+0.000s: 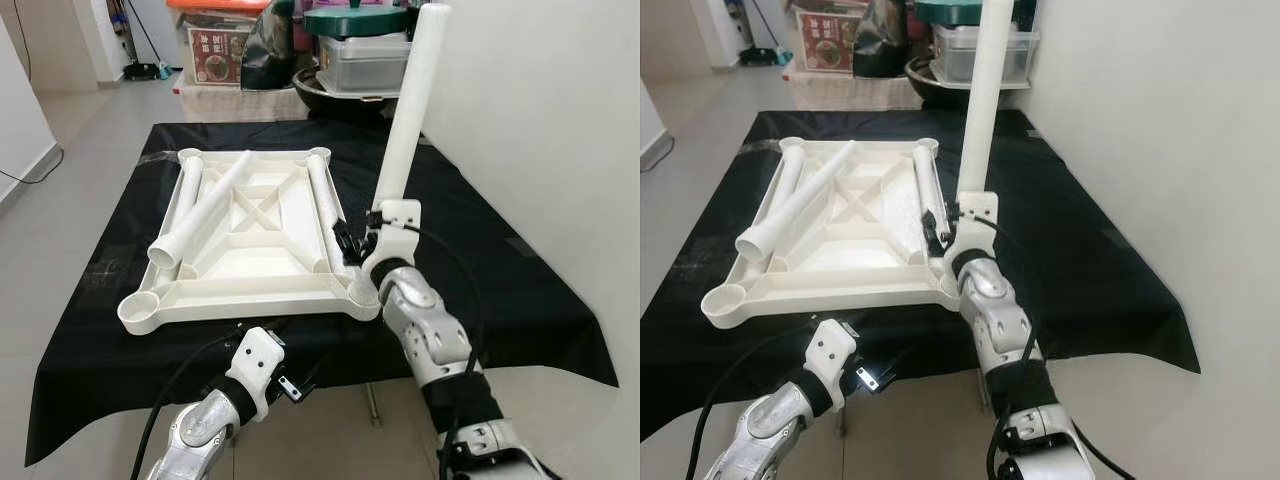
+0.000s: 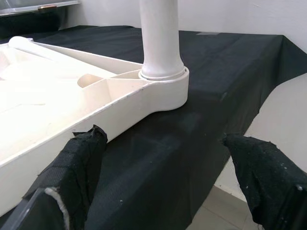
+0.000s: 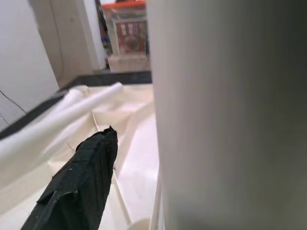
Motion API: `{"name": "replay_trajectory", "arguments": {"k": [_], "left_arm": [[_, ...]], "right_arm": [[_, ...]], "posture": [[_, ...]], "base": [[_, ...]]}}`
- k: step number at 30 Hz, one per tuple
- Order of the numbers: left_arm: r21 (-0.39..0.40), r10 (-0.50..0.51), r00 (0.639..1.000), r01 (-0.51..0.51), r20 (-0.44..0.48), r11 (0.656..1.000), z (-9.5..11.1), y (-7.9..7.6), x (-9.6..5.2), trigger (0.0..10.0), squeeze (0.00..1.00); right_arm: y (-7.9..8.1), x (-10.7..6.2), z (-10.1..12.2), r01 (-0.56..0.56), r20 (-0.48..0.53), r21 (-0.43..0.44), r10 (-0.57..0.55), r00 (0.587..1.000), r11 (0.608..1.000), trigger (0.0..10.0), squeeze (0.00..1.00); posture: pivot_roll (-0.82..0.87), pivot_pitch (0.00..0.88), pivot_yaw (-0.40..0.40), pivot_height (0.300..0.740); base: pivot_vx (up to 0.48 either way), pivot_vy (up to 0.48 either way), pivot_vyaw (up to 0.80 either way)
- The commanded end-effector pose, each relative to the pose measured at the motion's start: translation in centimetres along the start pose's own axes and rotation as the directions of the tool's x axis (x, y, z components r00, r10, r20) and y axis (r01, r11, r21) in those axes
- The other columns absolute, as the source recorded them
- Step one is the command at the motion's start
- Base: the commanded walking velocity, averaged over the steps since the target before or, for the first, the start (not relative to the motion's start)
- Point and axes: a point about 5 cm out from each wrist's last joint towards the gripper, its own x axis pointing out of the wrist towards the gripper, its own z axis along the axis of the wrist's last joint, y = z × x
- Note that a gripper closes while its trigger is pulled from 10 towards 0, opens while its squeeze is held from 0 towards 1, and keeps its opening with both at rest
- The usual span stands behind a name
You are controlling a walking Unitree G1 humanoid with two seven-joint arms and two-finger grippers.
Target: Building children table
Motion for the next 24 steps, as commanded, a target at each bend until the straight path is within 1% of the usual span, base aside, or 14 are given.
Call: {"name": "replay_trajectory", "arguments": {"k": [1,3,5,6,7,8,9,11,12,13,18,20,23,24], "left_arm": [[0.006,-0.001,1.0,0.001,-0.007,1.0,-0.2,0.1,0.0,10.0,0.0],[0.003,-0.004,1.0,0.004,-0.002,1.0,-0.1,-0.2,0.1,10.0,0.0],[0.003,-0.004,1.0,0.004,-0.002,1.0,-0.1,-0.2,0.1,10.0,0.0],[0.003,-0.005,1.0,0.005,-0.003,1.0,-0.1,-0.3,0.1,10.0,0.0],[0.003,-0.004,1.0,0.004,-0.006,1.0,-0.2,-0.2,0.1,10.0,0.0],[0.003,-0.004,1.0,0.004,-0.006,1.0,-0.2,-0.2,0.1,10.0,0.0],[0.005,0.0,1.0,0.0,-0.007,1.0,-0.3,0.0,0.1,10.0,0.0],[0.005,0.0,1.0,0.0,-0.007,1.0,-0.3,0.0,0.1,10.0,0.0],[0.005,0.002,1.0,-0.002,-0.004,1.0,-0.2,0.0,0.2,10.0,0.0],[0.003,0.0,1.0,0.0,0.001,1.0,0.0,-0.2,0.3,10.0,0.0],[0.001,-0.007,1.0,0.007,0.0,1.0,-0.1,-0.4,0.2,10.0,0.0],[0.005,-0.004,1.0,0.004,-0.005,1.0,-0.2,-0.2,0.1,10.0,0.0],[0.006,-0.003,1.0,0.003,-0.006,1.0,-0.2,-0.1,0.1,10.0,0.0],[0.007,0.003,1.0,-0.003,-0.004,1.0,-0.1,0.0,0.1,10.0,0.0]], "right_arm": [[0.9,0.0,1.6,-0.125,0.042,-0.001,0.125,0.991,0.992,10.0,0.0],[0.6,-0.4,3.6,-0.326,0.087,-0.07,0.331,0.94,0.943,10.0,0.0],[0.6,-0.4,3.6,-0.326,0.087,-0.07,0.331,0.94,0.943,10.0,0.0],[0.5,-0.7,3.9,-0.407,0.084,-0.117,0.417,0.905,0.906,10.0,0.0],[0.3,-0.9,3.8,-0.454,0.072,-0.148,0.468,0.881,0.878,10.0,0.0],[0.3,-0.9,3.8,-0.454,0.072,-0.148,0.468,0.881,0.878,10.0,0.0],[0.1,-1.1,3.5,-0.524,0.055,-0.135,0.535,0.843,0.841,10.0,0.69],[0.1,-1.1,3.5,-0.524,0.055,-0.135,0.535,0.843,0.841,10.0,0.69],[0.1,-1.3,3.3,-0.549,0.043,-0.133,0.558,0.829,0.825,10.0,1.0],[0.1,-1.5,2.9,-0.57,0.019,-0.137,0.578,0.816,0.81,10.0,1.0],[0.0,-1.4,2.3,-0.585,-0.009,-0.141,0.59,0.808,0.799,10.0,1.0],[-0.4,-0.9,1.6,-0.556,-0.051,-0.18,0.557,0.829,0.812,10.0,1.0],[-0.5,-0.8,1.4,-0.549,-0.061,-0.191,0.548,0.834,0.814,10.0,1.0],[-1.0,-0.3,1.0,-0.517,-0.087,-0.197,0.511,0.855,0.833,10.0,0.0]], "posture": [[0.04,0.0,-0.067,0.74],[0.04,0.0,-0.07,0.74],[0.04,0.0,-0.07,0.74],[0.04,0.0,-0.071,0.74],[0.04,0.0,-0.075,0.74],[0.04,0.0,-0.075,0.74],[0.04,0.0,-0.077,0.74],[0.04,0.0,-0.077,0.74],[0.05,0.0,-0.08,0.74],[0.05,0.0,-0.079,0.74],[0.05,0.0,-0.079,0.74],[0.05,0.0,-0.082,0.74],[0.05,0.0,-0.082,0.74],[0.06,0.0,-0.087,0.74]], "base": [[0.0,0.0,0.0],[0.0,0.0,0.0],[0.0,0.0,0.0],[0.0,0.0,0.0],[0.0,0.0,0.0],[0.0,0.0,0.0],[0.0,0.0,0.0],[0.0,0.0,0.0],[0.0,0.0,0.0],[0.0,0.0,0.0],[0.0,0.0,0.0],[0.0,0.0,0.0],[0.0,0.0,0.0],[0.0,0.0,0.0]]}}
